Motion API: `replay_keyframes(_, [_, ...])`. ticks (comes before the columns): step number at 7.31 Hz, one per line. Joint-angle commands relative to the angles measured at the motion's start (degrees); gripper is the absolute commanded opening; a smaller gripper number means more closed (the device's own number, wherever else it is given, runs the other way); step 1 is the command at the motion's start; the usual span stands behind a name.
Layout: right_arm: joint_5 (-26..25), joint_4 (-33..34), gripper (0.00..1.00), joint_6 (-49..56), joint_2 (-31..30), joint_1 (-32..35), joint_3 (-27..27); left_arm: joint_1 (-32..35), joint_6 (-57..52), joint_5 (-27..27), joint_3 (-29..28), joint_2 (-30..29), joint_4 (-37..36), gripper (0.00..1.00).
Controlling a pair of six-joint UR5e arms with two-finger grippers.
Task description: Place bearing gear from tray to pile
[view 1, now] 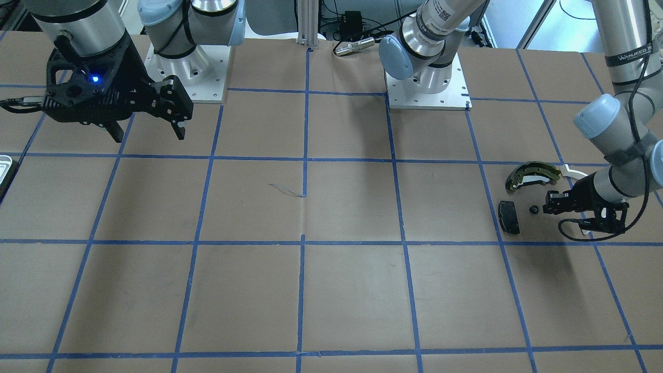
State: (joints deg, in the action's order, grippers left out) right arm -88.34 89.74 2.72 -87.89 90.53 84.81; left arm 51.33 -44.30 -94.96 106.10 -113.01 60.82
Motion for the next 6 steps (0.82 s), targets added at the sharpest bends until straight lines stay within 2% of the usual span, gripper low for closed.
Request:
replay_keyframes(1, [0.0, 0.0, 1.0, 0.0, 0.0, 0.0, 0.0, -0.01, -0.08, -0.14, 0.16, -0.11, 0.0, 0.0])
replay_keyframes(5, [0.0, -0.09, 1.0, 0.0, 0.0, 0.0, 0.0, -0.01, -0.17, -0.32, 0.24, -0.55, 0.09, 0.09])
replay_keyframes(6, [0.0, -0.09, 1.0, 0.0, 0.0, 0.0, 0.0, -0.01, -0.26, -0.32, 0.16, -0.64, 0.09, 0.18])
